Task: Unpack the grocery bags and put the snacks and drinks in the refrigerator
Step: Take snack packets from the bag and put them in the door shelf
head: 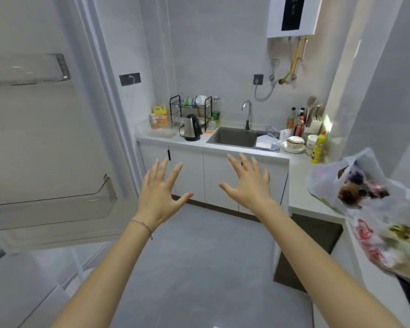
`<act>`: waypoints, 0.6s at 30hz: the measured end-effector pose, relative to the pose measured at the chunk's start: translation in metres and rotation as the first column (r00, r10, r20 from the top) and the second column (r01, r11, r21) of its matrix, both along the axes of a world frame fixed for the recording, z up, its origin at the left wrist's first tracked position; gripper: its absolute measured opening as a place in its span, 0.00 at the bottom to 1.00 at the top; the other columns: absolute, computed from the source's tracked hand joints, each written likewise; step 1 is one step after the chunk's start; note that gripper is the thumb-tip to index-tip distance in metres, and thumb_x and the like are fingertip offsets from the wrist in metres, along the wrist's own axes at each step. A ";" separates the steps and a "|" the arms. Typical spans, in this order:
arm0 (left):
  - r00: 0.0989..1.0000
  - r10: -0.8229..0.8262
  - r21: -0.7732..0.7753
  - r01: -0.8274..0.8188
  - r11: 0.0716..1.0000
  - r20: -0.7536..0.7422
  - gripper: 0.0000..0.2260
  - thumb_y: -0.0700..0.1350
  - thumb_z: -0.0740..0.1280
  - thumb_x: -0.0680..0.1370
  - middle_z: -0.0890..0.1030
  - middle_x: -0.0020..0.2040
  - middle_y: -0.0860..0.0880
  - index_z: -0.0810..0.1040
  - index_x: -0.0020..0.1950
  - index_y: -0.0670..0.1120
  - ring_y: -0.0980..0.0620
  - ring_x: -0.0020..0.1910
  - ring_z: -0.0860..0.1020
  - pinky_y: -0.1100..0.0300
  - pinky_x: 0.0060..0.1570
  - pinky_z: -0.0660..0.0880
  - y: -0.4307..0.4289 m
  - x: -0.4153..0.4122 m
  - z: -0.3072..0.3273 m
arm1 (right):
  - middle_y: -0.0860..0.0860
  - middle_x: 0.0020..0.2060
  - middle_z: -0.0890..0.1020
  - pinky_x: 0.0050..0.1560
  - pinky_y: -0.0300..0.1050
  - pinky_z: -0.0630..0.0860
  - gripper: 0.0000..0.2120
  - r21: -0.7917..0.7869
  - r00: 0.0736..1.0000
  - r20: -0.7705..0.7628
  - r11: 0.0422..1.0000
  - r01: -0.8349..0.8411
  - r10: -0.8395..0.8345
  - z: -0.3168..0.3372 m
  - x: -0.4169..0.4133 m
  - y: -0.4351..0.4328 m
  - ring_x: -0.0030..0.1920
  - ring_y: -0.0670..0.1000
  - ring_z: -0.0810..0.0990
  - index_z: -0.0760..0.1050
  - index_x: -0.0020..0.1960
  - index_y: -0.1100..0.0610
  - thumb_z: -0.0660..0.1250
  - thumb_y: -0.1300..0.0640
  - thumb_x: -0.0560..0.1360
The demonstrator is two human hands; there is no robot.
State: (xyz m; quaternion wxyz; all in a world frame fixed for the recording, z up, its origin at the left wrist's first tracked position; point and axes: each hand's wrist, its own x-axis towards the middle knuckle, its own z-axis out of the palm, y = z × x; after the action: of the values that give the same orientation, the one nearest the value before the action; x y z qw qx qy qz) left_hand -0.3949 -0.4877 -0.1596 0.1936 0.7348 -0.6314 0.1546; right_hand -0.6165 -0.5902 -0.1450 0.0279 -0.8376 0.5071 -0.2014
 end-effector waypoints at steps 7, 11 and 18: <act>0.997 -0.037 0.102 0.043 0.994 -0.063 0.36 0.69 0.56 0.75 0.50 0.80 0.47 0.49 0.78 0.58 0.46 0.78 0.46 0.44 0.75 0.45 -0.093 -0.077 -0.009 | 0.47 0.79 0.46 0.74 0.66 0.46 0.39 0.033 0.996 0.000 0.996 0.088 -0.088 -0.014 -0.092 -0.060 0.78 0.56 0.42 0.44 0.78 0.41 0.60 0.35 0.75; 0.990 -0.116 0.139 0.126 0.982 -0.078 0.38 0.73 0.52 0.73 0.50 0.80 0.47 0.49 0.78 0.58 0.45 0.78 0.46 0.42 0.75 0.45 -0.139 -0.128 -0.025 | 0.48 0.79 0.45 0.75 0.64 0.45 0.39 0.057 0.987 -0.017 0.985 0.161 -0.160 -0.026 -0.143 -0.088 0.78 0.56 0.41 0.42 0.78 0.41 0.60 0.35 0.75; 0.949 -0.300 0.184 0.314 0.931 -0.100 0.37 0.71 0.53 0.74 0.51 0.80 0.47 0.50 0.79 0.58 0.44 0.78 0.47 0.42 0.75 0.45 -0.234 -0.224 -0.038 | 0.48 0.79 0.48 0.75 0.64 0.45 0.39 0.091 0.942 -0.020 0.938 0.335 -0.335 -0.047 -0.231 -0.131 0.78 0.57 0.42 0.45 0.78 0.41 0.60 0.34 0.75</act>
State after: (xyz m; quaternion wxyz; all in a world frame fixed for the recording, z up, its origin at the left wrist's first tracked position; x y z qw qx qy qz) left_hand -0.6184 -0.7218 -0.1980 0.1638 0.6476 -0.7435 0.0331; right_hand -0.8472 -0.7213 -0.1917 0.0312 -0.7373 0.6510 -0.1777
